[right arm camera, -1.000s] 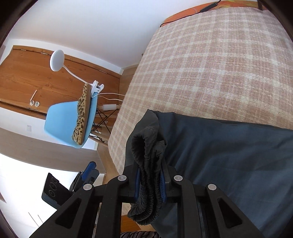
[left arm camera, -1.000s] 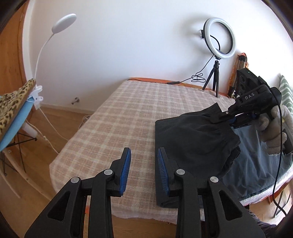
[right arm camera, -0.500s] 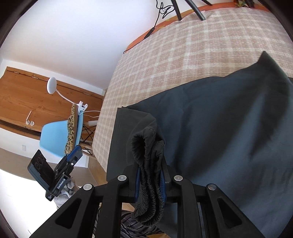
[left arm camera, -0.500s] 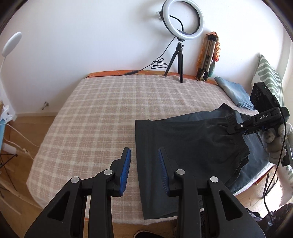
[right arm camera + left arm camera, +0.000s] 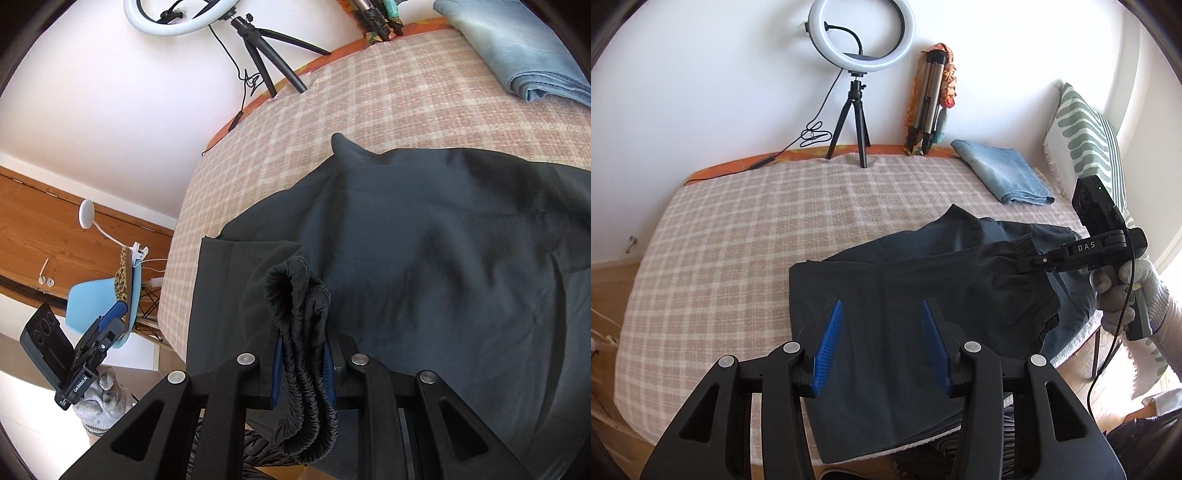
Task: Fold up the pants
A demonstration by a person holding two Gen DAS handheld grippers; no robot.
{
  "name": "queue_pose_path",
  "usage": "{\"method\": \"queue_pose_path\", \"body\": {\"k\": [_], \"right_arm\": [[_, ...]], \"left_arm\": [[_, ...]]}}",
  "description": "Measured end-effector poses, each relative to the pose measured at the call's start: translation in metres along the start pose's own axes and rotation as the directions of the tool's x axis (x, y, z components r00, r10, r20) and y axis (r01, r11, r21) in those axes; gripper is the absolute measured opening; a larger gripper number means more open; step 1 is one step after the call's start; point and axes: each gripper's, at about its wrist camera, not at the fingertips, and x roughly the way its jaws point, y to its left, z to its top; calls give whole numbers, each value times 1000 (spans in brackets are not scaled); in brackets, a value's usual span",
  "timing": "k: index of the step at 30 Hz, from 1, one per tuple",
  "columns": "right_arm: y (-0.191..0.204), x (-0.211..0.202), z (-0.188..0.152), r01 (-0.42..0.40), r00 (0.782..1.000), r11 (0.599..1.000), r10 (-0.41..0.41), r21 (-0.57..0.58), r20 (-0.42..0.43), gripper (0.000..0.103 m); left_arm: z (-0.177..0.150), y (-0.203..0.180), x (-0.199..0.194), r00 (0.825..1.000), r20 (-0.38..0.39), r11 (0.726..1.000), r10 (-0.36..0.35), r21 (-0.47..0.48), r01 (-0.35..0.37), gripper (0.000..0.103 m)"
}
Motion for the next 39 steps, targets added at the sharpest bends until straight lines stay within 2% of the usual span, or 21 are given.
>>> {"method": "queue_pose_path", "body": {"k": [5,10,14,18,24,28,33,36,39], "right_arm": [[-31,-30,0,45,998,999,-46,24,37,17],[-63,-55,1,116,992,993,-117,39,46,17],[-89,-76,4,164,985,985,-166,51,53,17],[-111,-98,5,201,976,977,-206,73,66,17],[-134,-125,9,248,965,965,-254,85,65,17],[-148,-142,12,305,947,947,-312,97,72,17],[-162,-150,18,321,939,940,-332,118,89,17],[-165,-141,19,374,922,923,-381,95,71,17],[-164,-134,20,434,897,898,-439,69,62,26]], "left_arm": [[-2,-22,27,999,-42,1000,1,16,-1,43],[-11,-35,55,997,-77,1000,-21,-23,19,43],[-19,-51,71,995,-96,1000,-15,0,15,43],[-25,-57,79,994,-103,999,-29,-18,27,43],[-35,-53,79,993,-114,999,-13,-46,8,43],[-43,-47,76,993,-116,998,9,-64,-17,43],[-54,-36,73,992,-123,994,19,-103,-32,43],[-60,-31,74,991,-135,990,21,-136,-39,47],[-64,-26,73,991,-134,982,3,-186,-28,48]]}}
